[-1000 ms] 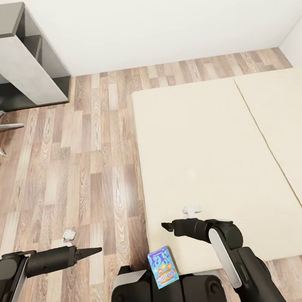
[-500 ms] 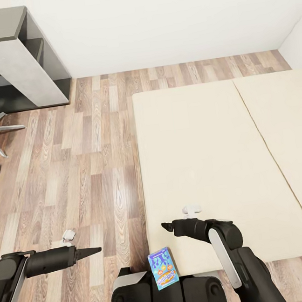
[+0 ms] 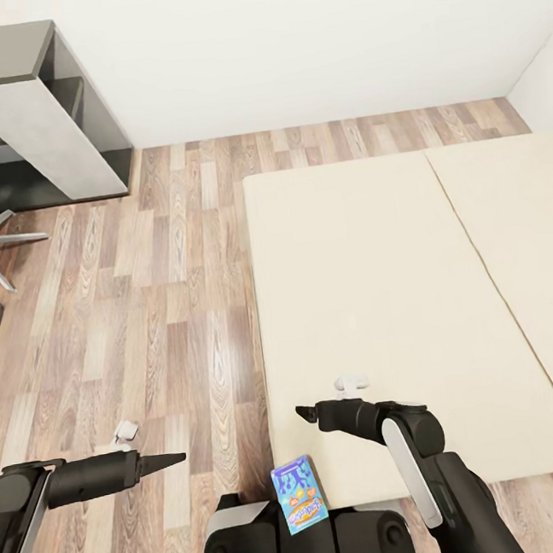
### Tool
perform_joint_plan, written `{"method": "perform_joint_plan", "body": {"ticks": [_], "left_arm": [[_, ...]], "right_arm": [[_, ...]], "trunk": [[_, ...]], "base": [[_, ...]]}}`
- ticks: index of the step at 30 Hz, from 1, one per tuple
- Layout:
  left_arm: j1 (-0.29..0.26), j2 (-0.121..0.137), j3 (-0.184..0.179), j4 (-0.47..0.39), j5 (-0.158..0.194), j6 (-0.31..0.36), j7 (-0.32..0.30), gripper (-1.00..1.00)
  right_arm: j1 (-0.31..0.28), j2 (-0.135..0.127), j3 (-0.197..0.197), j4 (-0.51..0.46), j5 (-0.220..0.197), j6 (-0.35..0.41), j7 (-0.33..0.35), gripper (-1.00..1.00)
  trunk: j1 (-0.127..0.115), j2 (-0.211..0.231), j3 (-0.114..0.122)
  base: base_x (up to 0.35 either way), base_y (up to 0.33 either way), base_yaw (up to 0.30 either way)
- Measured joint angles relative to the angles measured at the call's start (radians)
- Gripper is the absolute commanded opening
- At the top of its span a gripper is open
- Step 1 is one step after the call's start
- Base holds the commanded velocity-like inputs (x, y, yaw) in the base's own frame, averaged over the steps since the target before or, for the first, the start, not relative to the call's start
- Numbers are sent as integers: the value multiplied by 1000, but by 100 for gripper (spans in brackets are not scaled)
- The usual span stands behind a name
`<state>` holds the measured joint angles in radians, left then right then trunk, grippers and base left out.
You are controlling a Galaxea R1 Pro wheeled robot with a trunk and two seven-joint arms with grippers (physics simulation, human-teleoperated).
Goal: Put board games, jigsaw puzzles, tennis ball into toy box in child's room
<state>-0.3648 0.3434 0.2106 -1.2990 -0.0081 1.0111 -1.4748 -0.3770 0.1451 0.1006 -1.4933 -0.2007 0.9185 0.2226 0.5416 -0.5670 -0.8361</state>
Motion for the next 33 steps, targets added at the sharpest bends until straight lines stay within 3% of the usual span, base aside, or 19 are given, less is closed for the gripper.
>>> {"method": "perform_joint_plan", "body": {"ticks": [33], "left_arm": [[0,0,0,0,0,0,-1,100]], "right_arm": [[0,0,1,0,2,-3,-2,100]], "trunk": [[0,0,54]], "base": [[0,0,0]]}}
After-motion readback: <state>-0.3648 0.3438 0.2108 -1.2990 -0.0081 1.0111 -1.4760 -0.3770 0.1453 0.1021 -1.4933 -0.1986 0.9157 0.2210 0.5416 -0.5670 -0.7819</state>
